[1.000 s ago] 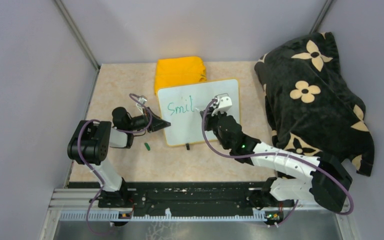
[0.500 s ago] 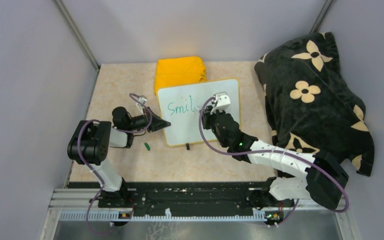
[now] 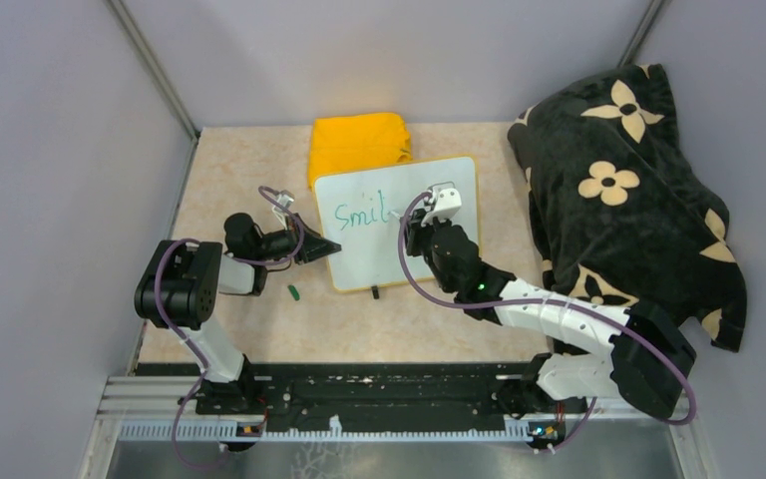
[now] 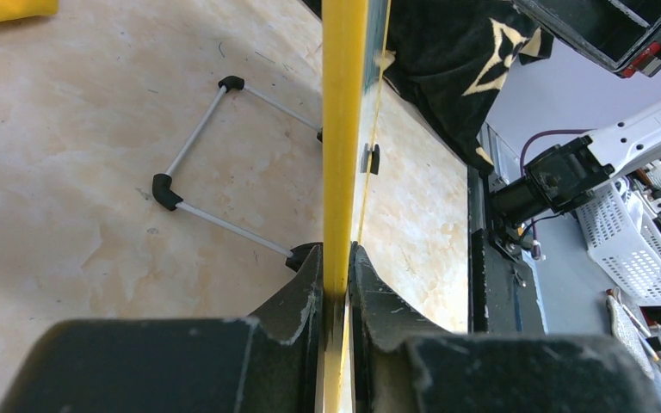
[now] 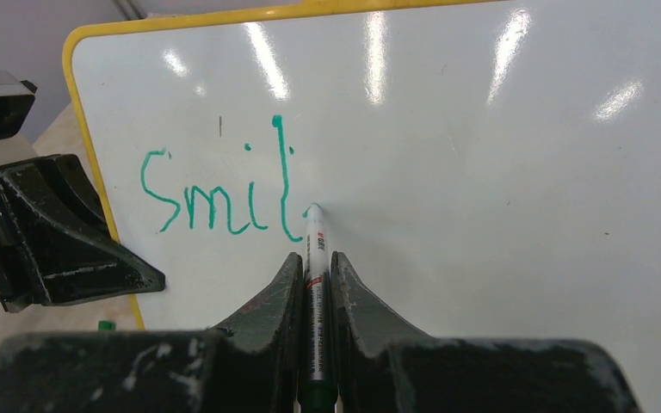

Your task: Write a sentence on the whiteboard

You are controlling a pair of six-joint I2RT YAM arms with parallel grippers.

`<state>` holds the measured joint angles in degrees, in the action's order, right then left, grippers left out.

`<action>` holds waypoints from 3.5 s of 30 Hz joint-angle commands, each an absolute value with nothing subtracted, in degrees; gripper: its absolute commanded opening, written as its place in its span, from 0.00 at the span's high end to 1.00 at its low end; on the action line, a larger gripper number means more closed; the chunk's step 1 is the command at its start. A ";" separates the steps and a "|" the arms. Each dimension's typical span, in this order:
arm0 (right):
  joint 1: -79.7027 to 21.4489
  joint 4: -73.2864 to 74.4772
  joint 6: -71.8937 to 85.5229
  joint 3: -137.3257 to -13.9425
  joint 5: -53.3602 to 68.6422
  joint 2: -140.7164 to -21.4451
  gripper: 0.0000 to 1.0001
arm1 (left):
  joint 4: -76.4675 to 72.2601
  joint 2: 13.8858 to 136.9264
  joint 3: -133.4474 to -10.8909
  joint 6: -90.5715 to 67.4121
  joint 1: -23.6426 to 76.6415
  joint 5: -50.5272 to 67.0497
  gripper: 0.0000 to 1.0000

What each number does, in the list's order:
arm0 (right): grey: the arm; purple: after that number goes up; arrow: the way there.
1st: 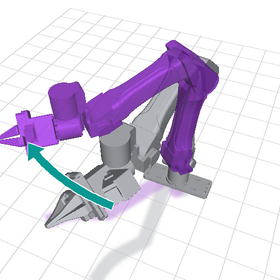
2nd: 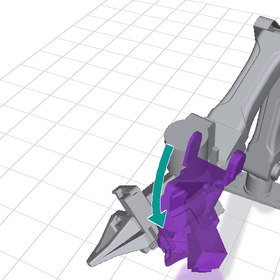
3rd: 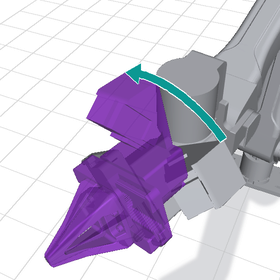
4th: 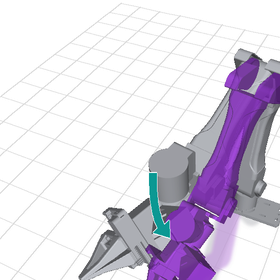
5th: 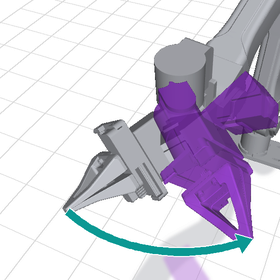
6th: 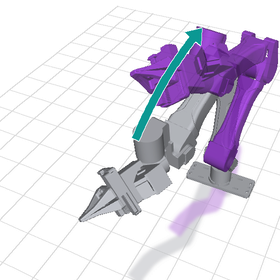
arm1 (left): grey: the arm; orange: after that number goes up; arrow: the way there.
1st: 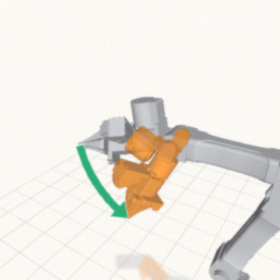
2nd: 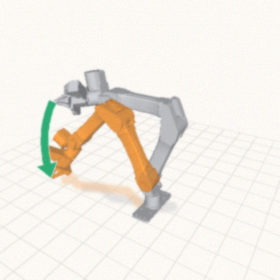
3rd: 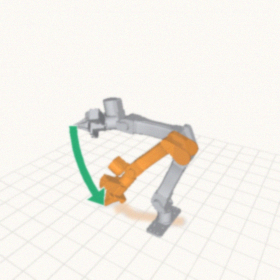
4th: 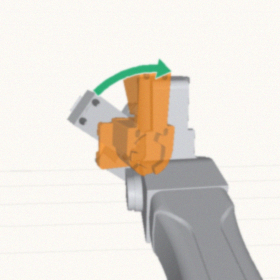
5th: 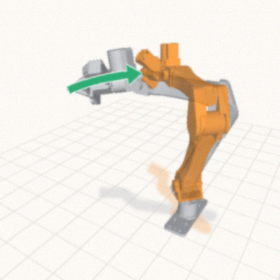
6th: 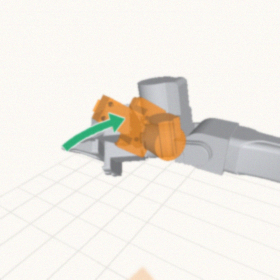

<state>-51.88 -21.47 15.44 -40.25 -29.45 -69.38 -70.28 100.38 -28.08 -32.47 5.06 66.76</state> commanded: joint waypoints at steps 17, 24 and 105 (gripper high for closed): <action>-50.64 -23.47 14.35 -44.55 -26.92 -71.45 1.00 | -66.45 100.79 -28.39 -29.44 5.39 64.01 1.00; -50.66 -22.12 15.82 -42.44 -26.24 -70.59 1.00 | -66.28 100.74 -28.39 -29.36 5.42 64.05 1.00; -49.26 -17.77 20.56 -35.74 -26.35 -55.54 1.00 | -65.09 100.32 -28.67 -28.83 5.63 63.59 1.00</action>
<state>-49.74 -18.39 19.27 -33.19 -28.40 -60.64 -68.53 99.96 -28.38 -31.48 5.13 67.09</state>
